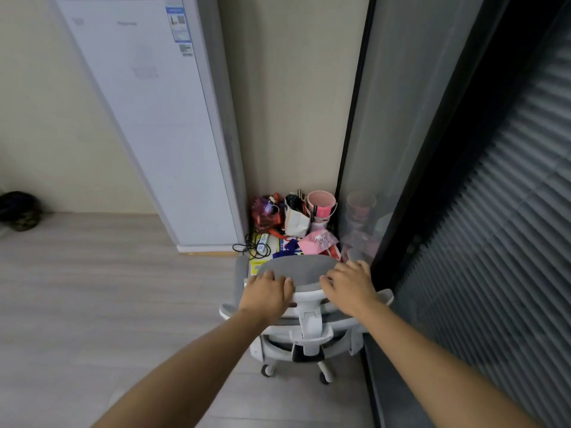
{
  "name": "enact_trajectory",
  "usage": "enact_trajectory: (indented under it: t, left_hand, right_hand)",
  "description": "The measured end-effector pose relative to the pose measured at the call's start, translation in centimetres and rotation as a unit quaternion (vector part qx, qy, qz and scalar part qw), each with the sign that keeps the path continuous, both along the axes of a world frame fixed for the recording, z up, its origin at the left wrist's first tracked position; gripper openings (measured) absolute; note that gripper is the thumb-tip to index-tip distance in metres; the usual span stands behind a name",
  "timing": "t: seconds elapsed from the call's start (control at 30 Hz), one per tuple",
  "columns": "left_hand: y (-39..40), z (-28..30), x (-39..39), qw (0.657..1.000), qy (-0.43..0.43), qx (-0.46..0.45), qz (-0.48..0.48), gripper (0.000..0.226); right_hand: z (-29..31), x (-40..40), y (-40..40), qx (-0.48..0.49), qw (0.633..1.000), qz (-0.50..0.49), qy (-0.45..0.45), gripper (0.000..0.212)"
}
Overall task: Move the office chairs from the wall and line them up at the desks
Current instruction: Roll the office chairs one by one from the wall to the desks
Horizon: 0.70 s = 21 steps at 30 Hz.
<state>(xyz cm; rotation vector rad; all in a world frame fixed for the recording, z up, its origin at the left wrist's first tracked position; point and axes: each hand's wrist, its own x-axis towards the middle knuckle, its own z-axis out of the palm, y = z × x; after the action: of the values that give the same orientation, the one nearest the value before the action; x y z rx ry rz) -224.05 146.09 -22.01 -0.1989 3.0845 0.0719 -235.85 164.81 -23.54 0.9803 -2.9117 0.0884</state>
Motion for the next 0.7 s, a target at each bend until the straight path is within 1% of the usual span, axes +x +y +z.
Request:
enact_trajectory:
  t: [0.1, 0.13, 0.17, 0.2, 0.3, 0.33, 0.43, 0.53, 0.6, 0.7]
  left_hand:
    - [-1.2, -0.1, 2.9, 1.0, -0.002, 0.01, 0.016, 0.066]
    - [-1.4, 0.1, 4.0, 0.999, 0.004, 0.028, 0.027, 0.071]
    - [-1.4, 0.3, 5.2, 0.998, 0.005, 0.048, 0.038, 0.072]
    - [-1.4, 0.5, 6.5, 0.997, 0.008, 0.063, 0.041, 0.068]
    - [-1.4, 0.3, 10.4, 0.997, 0.059, 0.04, 0.037, 0.027]
    - [-1.4, 0.2, 11.7, 0.996, 0.055, 0.052, 0.054, 0.023]
    - [-1.4, 0.0, 15.0, 0.991, 0.092, 0.076, 0.061, 0.027]
    - [-1.9, -0.1, 18.5, 0.992, 0.075, 0.079, 0.071, 0.03]
    - [-2.2, -0.4, 21.6, 0.992, 0.054, 0.069, 0.094, 0.038]
    - [-2.2, -1.5, 26.8, 0.982, 0.075, 0.089, 0.148, 0.056]
  right_hand:
    - [0.6, 3.0, -1.5, 0.0, 1.0, 0.004, -0.009, 0.074]
    - [0.8, 4.2, -1.8, 0.0, 1.0, 0.001, -0.014, 0.076]
    - [0.8, 5.4, -2.0, 0.002, 1.0, -0.002, -0.019, 0.078]
    - [0.8, 6.6, -2.2, 0.002, 1.0, -0.004, -0.018, 0.08]
    - [0.5, 9.6, -2.4, 0.007, 1.0, -0.005, -0.012, 0.078]
    - [0.4, 10.5, -2.5, 0.01, 1.0, -0.003, -0.015, 0.077]
    - [0.3, 12.9, -3.2, 0.011, 1.0, 0.008, -0.028, 0.077]
    - [0.8, 15.8, -4.1, 0.007, 0.999, 0.024, -0.039, 0.08]
    - [1.0, 18.5, -4.6, 0.014, 0.998, 0.04, -0.038, 0.08]
    - [0.8, 22.9, -5.0, 0.007, 0.997, 0.068, -0.033, 0.073]
